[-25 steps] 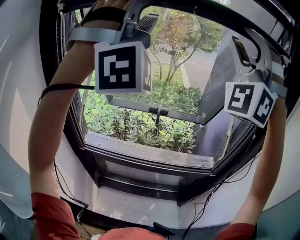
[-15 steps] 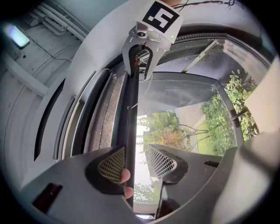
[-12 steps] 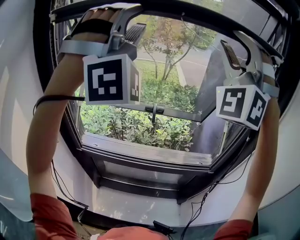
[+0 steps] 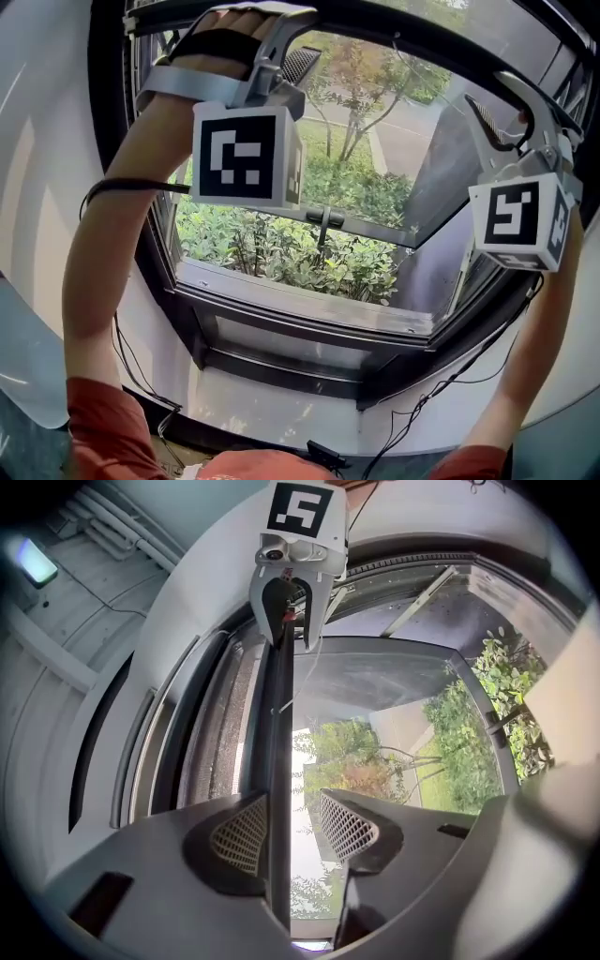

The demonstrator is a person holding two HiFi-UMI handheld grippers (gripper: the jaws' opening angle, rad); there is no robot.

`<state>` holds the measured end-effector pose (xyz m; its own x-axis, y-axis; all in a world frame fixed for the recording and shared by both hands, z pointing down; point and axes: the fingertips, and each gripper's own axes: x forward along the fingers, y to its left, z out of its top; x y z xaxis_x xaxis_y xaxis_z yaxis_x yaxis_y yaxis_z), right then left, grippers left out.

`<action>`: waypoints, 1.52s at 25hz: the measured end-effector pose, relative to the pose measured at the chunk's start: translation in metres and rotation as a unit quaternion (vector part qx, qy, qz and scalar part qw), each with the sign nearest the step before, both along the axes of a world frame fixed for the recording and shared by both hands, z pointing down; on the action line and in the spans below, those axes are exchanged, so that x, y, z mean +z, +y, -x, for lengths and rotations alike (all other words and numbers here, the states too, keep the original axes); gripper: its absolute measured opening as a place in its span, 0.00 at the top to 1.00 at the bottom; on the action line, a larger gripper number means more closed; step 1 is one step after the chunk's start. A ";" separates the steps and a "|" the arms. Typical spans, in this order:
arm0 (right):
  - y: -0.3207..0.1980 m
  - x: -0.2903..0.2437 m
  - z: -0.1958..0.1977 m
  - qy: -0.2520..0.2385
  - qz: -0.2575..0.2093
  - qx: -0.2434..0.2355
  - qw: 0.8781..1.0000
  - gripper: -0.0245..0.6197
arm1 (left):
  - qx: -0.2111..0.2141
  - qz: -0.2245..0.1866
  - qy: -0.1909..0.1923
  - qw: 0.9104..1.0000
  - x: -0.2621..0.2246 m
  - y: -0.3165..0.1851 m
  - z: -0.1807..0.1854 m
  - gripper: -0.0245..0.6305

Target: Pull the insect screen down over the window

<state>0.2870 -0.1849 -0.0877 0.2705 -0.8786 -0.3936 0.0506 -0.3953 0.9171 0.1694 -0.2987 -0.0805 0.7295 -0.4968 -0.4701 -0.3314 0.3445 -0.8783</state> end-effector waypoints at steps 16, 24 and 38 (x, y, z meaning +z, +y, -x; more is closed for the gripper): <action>0.004 0.059 -0.003 -0.004 0.026 0.011 1.000 0.69 | 0.011 0.029 -0.040 0.999 0.058 0.006 0.002 0.70; 0.003 0.083 0.000 -0.023 0.016 -0.003 1.000 0.69 | 0.032 0.036 -0.048 0.998 0.084 0.006 0.004 0.69; 0.002 0.116 0.003 -0.042 0.043 0.006 0.998 0.69 | 0.043 0.068 -0.089 0.993 0.120 0.004 0.007 0.66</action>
